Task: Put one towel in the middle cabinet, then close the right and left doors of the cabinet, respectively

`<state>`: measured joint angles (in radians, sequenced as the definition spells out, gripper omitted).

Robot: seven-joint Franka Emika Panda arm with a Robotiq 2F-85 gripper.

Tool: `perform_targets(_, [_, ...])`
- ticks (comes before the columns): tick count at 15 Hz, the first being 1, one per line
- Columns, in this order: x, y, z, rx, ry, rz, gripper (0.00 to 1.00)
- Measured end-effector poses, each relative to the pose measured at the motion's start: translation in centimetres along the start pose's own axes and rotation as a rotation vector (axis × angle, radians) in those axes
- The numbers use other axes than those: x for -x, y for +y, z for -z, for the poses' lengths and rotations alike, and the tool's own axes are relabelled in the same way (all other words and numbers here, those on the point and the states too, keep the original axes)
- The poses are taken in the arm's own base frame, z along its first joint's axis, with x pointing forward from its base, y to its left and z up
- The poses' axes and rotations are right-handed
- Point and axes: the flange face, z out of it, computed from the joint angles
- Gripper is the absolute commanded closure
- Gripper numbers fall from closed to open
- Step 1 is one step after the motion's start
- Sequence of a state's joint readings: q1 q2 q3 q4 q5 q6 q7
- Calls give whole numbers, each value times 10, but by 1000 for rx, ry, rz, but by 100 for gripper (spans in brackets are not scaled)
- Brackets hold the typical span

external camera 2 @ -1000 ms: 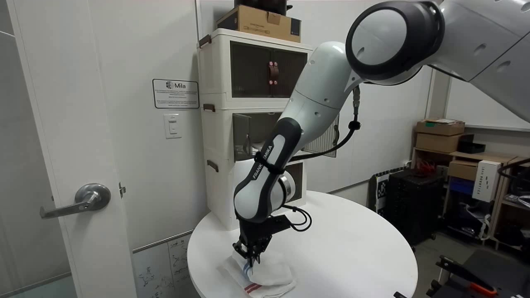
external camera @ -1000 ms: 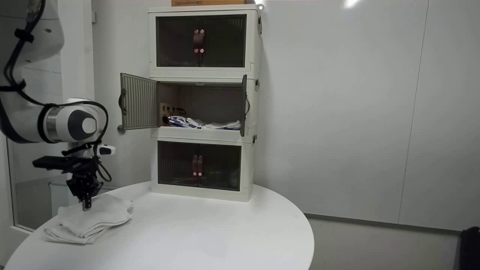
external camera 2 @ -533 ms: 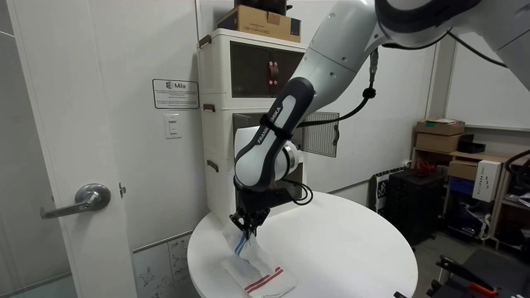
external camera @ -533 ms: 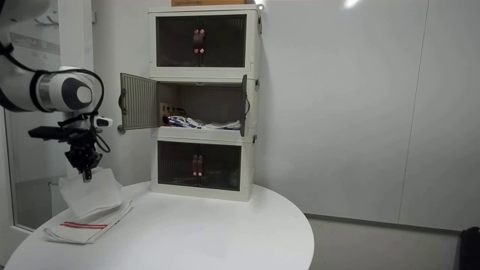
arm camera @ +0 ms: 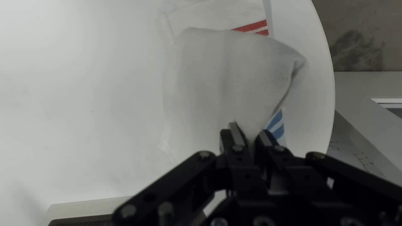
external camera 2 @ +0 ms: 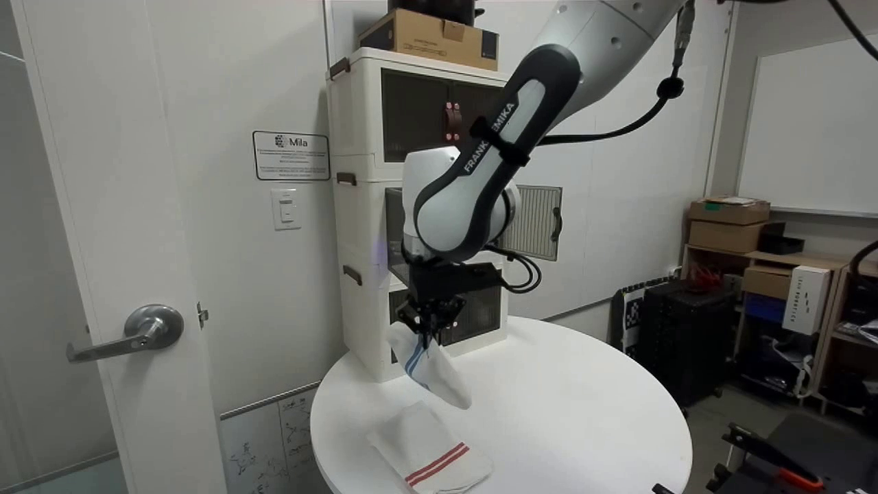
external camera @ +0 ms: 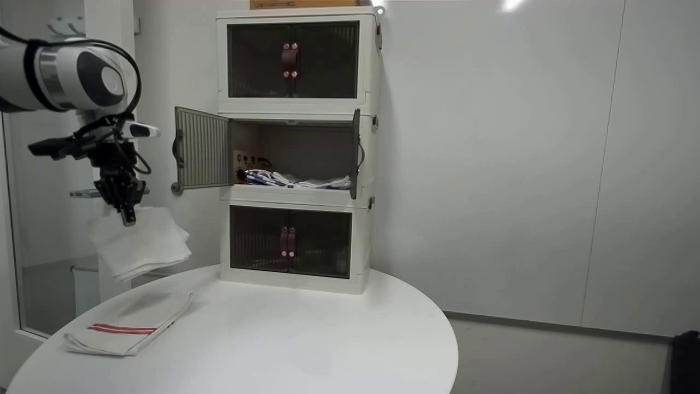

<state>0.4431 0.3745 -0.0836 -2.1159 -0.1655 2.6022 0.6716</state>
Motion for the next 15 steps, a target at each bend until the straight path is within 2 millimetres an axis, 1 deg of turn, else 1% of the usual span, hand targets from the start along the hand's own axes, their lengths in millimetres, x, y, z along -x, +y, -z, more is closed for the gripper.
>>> perform_targets(4, [-4,3,57,29,64,-41,96])
perform_targets(7, [-3,3,94,19,77,-54,96])
perform_targets(9, [-3,3,114,7,84,-64,96])
perform_targets(11, [-4,6,130,2,93,-74,96])
perform_targets(15, [-14,22,158,-4,119,-108,96])
